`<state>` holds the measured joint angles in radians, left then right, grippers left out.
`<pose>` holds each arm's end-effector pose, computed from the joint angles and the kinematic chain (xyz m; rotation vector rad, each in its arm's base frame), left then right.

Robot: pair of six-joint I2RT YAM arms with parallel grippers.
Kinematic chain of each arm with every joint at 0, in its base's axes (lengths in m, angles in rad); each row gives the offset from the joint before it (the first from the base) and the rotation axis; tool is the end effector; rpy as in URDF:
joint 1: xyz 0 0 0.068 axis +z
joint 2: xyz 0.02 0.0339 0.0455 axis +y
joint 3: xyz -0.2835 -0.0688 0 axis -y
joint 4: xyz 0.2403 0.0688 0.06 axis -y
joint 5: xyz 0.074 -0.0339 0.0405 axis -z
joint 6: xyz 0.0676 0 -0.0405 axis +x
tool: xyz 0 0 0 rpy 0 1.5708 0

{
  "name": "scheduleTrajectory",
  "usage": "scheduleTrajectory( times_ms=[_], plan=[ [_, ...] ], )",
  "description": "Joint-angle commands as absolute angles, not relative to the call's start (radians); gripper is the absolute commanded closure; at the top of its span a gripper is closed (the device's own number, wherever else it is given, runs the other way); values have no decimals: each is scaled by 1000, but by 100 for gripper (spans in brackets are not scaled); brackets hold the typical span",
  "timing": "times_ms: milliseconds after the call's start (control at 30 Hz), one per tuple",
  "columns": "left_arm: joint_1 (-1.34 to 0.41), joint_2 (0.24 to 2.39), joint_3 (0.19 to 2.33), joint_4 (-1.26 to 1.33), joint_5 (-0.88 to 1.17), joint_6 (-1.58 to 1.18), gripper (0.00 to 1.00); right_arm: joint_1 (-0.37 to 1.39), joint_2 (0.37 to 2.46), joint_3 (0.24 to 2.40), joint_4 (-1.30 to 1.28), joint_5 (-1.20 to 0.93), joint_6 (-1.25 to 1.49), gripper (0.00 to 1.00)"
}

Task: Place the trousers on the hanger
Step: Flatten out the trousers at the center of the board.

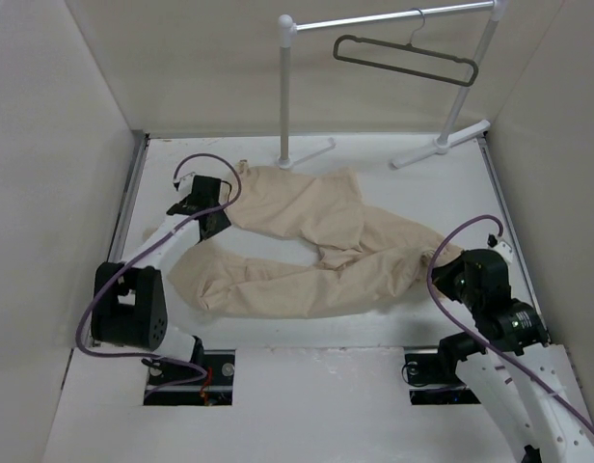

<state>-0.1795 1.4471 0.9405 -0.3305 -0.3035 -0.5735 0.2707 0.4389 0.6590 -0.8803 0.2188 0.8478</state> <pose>0.3155 -0.0367 0.2278 -0.5965 2.2819 0.0022 0.0958 0.0114 0.2591 0.7513 2.1085 0.3725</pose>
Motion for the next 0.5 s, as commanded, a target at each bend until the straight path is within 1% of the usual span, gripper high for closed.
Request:
scheduleTrajectory(
  times_ms=[0, 100, 200, 267, 300, 333, 367, 467],
  plan=[
    [-185, 1525, 991, -347, -423, -459, 49, 281, 439, 664, -804, 201, 856, 97],
    [-188, 1614, 1041, -353, -451, -397, 52, 281, 443, 669, -801, 195, 847, 97],
    [-183, 1666, 1065, -362, -456, -365, 59, 281, 443, 669, -798, 193, 847, 96],
    [-183, 1678, 1068, -361, -454, -353, 69, 281, 440, 669, -796, 193, 847, 96],
    [-185, 1677, 1066, -354, -454, -351, 77, 281, 440, 669, -795, 193, 847, 96],
    [-182, 1663, 1069, -360, -463, -357, 89, 278, 440, 667, -793, 193, 847, 96],
    [-177, 1637, 1071, -359, -469, -367, 93, 277, 440, 667, -792, 192, 847, 96],
    [-122, 1476, 1072, -366, -483, -400, 96, 275, 443, 664, -790, 192, 847, 96]
  ],
)
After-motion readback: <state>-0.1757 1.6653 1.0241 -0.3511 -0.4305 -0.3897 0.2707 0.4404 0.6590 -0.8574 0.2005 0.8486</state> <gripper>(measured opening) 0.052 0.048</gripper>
